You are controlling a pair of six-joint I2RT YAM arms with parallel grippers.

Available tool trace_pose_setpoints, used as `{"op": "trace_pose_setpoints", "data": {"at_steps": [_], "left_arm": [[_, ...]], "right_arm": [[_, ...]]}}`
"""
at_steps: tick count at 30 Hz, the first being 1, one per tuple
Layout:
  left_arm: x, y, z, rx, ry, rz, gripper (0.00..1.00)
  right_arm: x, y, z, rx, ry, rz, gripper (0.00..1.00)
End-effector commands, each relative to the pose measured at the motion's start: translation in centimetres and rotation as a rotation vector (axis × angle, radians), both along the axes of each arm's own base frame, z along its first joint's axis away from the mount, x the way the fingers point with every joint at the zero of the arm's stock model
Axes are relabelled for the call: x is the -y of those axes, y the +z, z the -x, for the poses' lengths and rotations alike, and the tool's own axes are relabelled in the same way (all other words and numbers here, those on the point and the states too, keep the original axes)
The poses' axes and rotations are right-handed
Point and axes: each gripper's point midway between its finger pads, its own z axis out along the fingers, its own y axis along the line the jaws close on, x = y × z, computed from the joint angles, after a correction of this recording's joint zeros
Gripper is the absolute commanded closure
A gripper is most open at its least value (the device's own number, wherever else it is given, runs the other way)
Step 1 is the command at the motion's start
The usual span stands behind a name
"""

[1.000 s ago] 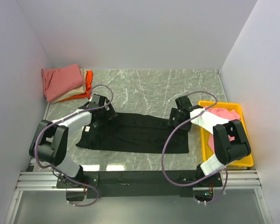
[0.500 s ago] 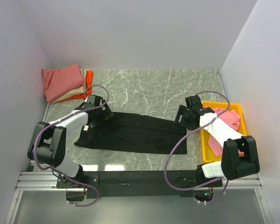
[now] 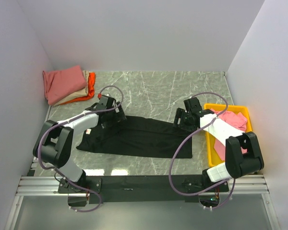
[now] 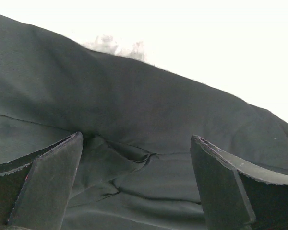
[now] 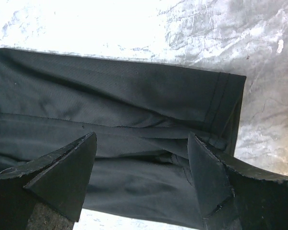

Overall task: Fold and stack the t-shirts
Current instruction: Fold the tshirt

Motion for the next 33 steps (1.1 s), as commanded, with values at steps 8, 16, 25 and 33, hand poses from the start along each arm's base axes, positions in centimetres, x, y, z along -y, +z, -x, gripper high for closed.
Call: {"op": "trace_pose_setpoints", "data": {"at_steps": [8, 16, 25, 33], "left_arm": [[2.9, -0.3, 5.2, -0.082, -0.102, 0.000, 0.01], [6.2, 1.2, 11.1, -0.119, -0.317, 0.041, 0.01], [5.4, 4.9, 11.4, -0.047, -0.288, 0.000, 0.01], [1.6, 5.0, 6.6, 0.012, -0.043, -0.087, 0.01]], "right_arm": [[-0.4, -0.4, -0.8, 0.015, 0.004, -0.001, 0.17], [-0.3, -0.8, -0.7, 0.007, 0.012, 0.003, 0.17], [-0.1, 0.1, -1.0, 0.037, 0.015, 0.015, 0.17], [-1.3, 1.6, -2.8, 0.086, 0.054, -0.022, 0.17]]}}
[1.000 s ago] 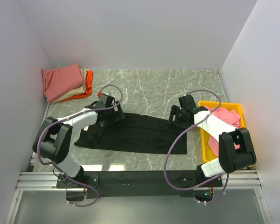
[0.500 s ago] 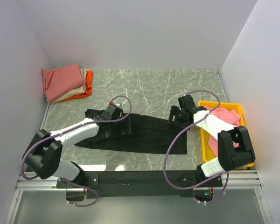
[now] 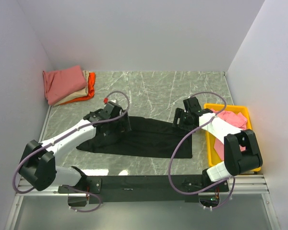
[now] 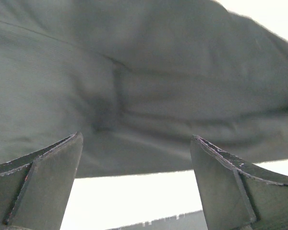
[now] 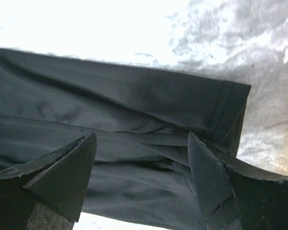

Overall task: Fold and stack the t-shirts
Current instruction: Fold the tshirt

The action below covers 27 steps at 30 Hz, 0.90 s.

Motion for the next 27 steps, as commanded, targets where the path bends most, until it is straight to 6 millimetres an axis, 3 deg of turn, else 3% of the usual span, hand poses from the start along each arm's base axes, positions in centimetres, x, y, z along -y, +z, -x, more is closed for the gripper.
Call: {"op": "trace_pose_setpoints", "data": {"at_steps": [1, 3, 8, 10, 12, 13, 15, 16, 17, 18, 19, 20, 21, 22, 24, 25, 27], "left_arm": [[-3.4, -0.1, -3.9, 0.042, 0.204, -0.021, 0.01], [-4.8, -1.8, -5.3, 0.012, 0.276, 0.021, 0.01], [-4.9, -4.5, -9.7, -0.008, 0.346, 0.080, 0.01], [-4.9, -5.9, -10.5, -0.038, 0.347, 0.064, 0.01], [-4.7, -6.1, -11.7, -0.033, 0.343, 0.055, 0.01], [-4.8, -7.7, -11.9, -0.064, 0.339, 0.031, 0.01], [-4.1, -7.9, -13.7, -0.058, 0.324, 0.050, 0.01], [-3.9, -10.0, -13.9, -0.102, 0.305, 0.021, 0.01], [-2.8, -8.8, -16.2, -0.065, 0.281, 0.050, 0.01], [-2.3, -9.0, -17.3, -0.063, 0.270, 0.052, 0.01], [-1.2, -9.0, -20.0, -0.031, 0.228, 0.059, 0.01], [-0.2, -8.7, -21.4, -0.014, 0.198, 0.076, 0.01], [0.0, -8.9, -22.3, -0.029, 0.199, 0.066, 0.01], [1.4, -8.0, -25.6, 0.031, 0.154, 0.077, 0.01], [3.8, -7.2, -28.1, 0.081, 0.074, 0.118, 0.01], [5.2, -6.6, -30.8, 0.151, 0.013, 0.136, 0.01], [7.2, -6.8, -32.3, 0.161, -0.050, 0.189, 0.01]], "right_arm": [[-1.5, 2.4, -2.9, 0.101, 0.032, -0.039, 0.17], [-2.3, 2.2, -3.7, 0.097, 0.043, -0.054, 0.17], [-3.7, 0.4, -4.9, 0.073, 0.066, -0.053, 0.17], [-3.7, -0.7, -4.7, 0.035, 0.055, -0.048, 0.17], [-4.1, -1.5, -3.5, -0.003, 0.061, -0.074, 0.18], [-4.4, -1.2, -3.0, 0.008, 0.068, -0.086, 0.18], [-4.3, -2.2, -1.1, -0.026, 0.066, -0.092, 0.18], [-4.2, -2.0, -0.4, -0.024, 0.069, -0.099, 0.18], [-4.3, -2.9, 1.5, -0.060, 0.089, -0.095, 0.18], [-4.6, -3.1, 2.5, -0.078, 0.108, -0.104, 0.18], [-4.9, -2.9, 3.4, -0.076, 0.129, -0.111, 0.18], [-5.6, -3.7, 5.8, -0.116, 0.182, -0.101, 0.18], [-6.1, -3.6, 6.7, -0.123, 0.211, -0.103, 0.18], [-6.6, -3.2, 7.8, -0.119, 0.227, -0.103, 0.19], [-8.7, -3.0, 10.7, -0.135, 0.328, -0.139, 0.18], [-9.8, -2.7, 11.9, -0.153, 0.368, -0.182, 0.18], [-11.9, -2.5, 14.3, -0.171, 0.459, -0.219, 0.19]]}}
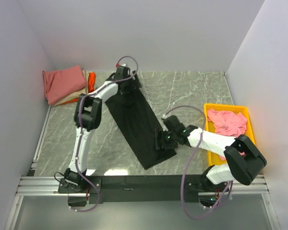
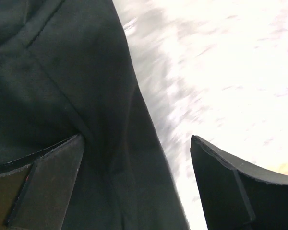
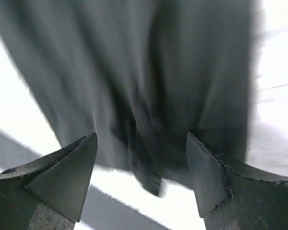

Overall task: Fold and stack the t-shirts
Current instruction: Fold the tshirt

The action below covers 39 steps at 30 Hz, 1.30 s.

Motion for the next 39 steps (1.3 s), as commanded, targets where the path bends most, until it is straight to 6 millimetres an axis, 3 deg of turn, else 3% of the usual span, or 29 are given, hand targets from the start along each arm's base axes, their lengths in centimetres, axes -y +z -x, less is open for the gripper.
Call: {"op": "trace_pose_setpoints", "data": {"at_steps": [1, 4, 5, 7, 11, 15, 16, 20, 21, 22, 23, 24, 26, 27, 28, 29, 30, 32, 33, 37, 39], "left_arm": [[3.4, -2.1, -2.0, 0.007, -0.173, 0.019, 0.01], [4.1, -2.4, -4.0, 0.041, -0.182, 0.040, 0.01], [4.4, -1.4, -5.0, 0.103, -0.181, 0.064, 0.01], [4.2, -1.0, -5.0, 0.121, -0.172, 0.103, 0.01], [5.1, 3.4, -6.3, 0.257, -0.219, 0.162, 0.01], [6.0, 7.2, -6.9, 0.328, -0.247, 0.203, 0.01], [6.1, 9.4, -6.9, 0.354, -0.254, 0.217, 0.01], [5.7, 14.8, -4.0, 0.368, -0.287, 0.232, 0.01], [5.2, 19.3, -2.6, 0.426, -0.286, 0.230, 0.01], [4.6, 17.4, -1.1, 0.359, -0.268, 0.201, 0.01], [3.7, 17.9, -0.3, 0.358, -0.233, 0.167, 0.01], [3.0, 18.6, 2.4, 0.339, -0.212, 0.130, 0.01], [2.9, 17.5, 6.4, 0.262, -0.177, 0.077, 0.01], [1.8, 20.1, 8.4, 0.294, -0.107, 0.070, 0.01], [1.3, 15.5, 11.4, 0.191, -0.096, 0.027, 0.01], [2.2, 14.5, 14.1, 0.162, -0.107, 0.012, 0.01], [1.0, 12.6, 17.3, 0.101, -0.060, 0.003, 0.01], [1.8, 10.5, 22.1, 0.031, -0.109, -0.005, 0.01], [0.8, 9.0, 24.8, -0.025, -0.094, -0.013, 0.01], [-0.7, 5.4, 31.9, -0.188, -0.098, -0.096, 0.02], [-1.3, 3.2, 35.7, -0.295, -0.101, -0.134, 0.07]], "right_arm": [[-2.1, -0.6, 5.7, -0.136, 0.119, -0.040, 0.19], [-3.8, -0.2, 8.6, -0.139, 0.255, -0.036, 0.18], [-4.3, 0.2, 9.1, -0.133, 0.288, -0.039, 0.19], [-4.8, 0.9, 10.4, -0.119, 0.356, -0.016, 0.19], [-5.1, 3.0, 10.2, -0.049, 0.392, -0.022, 0.19], [-4.9, 6.0, 8.0, 0.089, 0.347, -0.011, 0.18], [-4.6, 6.9, 7.4, 0.113, 0.325, 0.006, 0.18], [-2.0, 8.5, 3.3, 0.171, 0.166, 0.076, 0.16], [-1.4, 8.6, 2.5, 0.171, 0.133, 0.080, 0.15], [-0.9, 8.6, 1.8, 0.169, 0.107, 0.073, 0.15], [-0.2, 8.4, 1.1, 0.163, 0.074, 0.073, 0.16], [0.8, 8.3, 0.1, 0.157, 0.029, 0.073, 0.15], [1.4, 7.8, -0.8, 0.153, 0.013, 0.075, 0.16], [1.7, 7.2, -1.1, 0.134, 0.003, 0.091, 0.16], [2.0, 6.8, -1.4, 0.123, -0.008, 0.104, 0.16], [2.3, 6.3, -1.4, 0.107, -0.018, 0.117, 0.16], [2.5, 5.5, -1.6, 0.081, -0.026, 0.129, 0.17], [2.1, 4.9, -1.3, 0.048, -0.009, 0.094, 0.19], [1.9, 4.5, -1.0, 0.025, -0.002, 0.084, 0.20], [1.4, 3.5, -0.3, -0.017, 0.036, 0.051, 0.25], [1.2, 2.9, 0.1, -0.035, 0.048, 0.041, 0.26]]}}
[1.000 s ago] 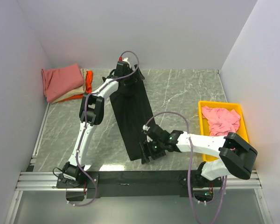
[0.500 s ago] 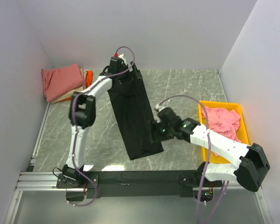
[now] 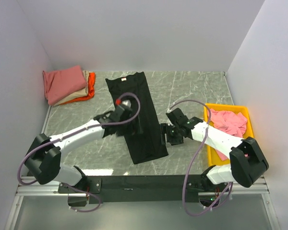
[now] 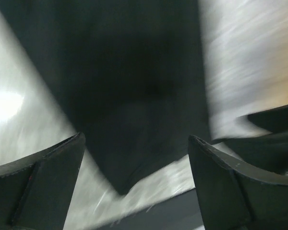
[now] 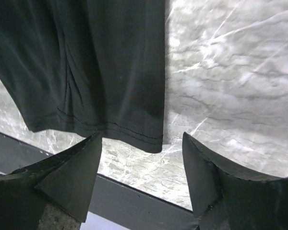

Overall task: Fold and stack the t-shirts
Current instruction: Fold the tshirt

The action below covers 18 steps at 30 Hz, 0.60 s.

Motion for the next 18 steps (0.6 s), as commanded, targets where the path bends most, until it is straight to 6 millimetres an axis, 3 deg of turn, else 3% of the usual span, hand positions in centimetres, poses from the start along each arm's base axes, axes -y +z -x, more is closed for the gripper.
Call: {"op": "trace_pose_setpoints", "data": {"at_steps": [1, 3, 6, 8, 13, 18], "left_arm": [[-2.8, -3.8, 5.3, -0.189, 0.091, -0.116, 0.10], [-3.3, -5.4, 7.7, -0.266, 0.103, -0.135, 0.20], [-3.4, -6.9, 9.7, -0.326, 0.103, -0.102, 0.30], [-1.5, -6.7, 9.8, -0.329, 0.068, -0.002, 0.36], [-0.6, -7.6, 10.3, -0.351, 0.034, 0.001, 0.39], [0.3, -7.1, 10.5, -0.337, 0.003, 0.034, 0.38]], "right_arm": [[-1.1, -0.3, 0.2, -0.007, 0.045, -0.058, 0.27], [-0.8, -1.1, 0.3, -0.023, 0.037, -0.045, 0.29], [-0.7, -2.1, 0.8, -0.046, 0.039, -0.038, 0.30], [-0.9, -2.6, 1.0, -0.063, 0.044, -0.040, 0.34], [-0.7, -3.4, 1.2, -0.091, 0.042, -0.028, 0.37], [-0.8, -3.8, 1.6, -0.111, 0.042, -0.036, 0.37]]}}
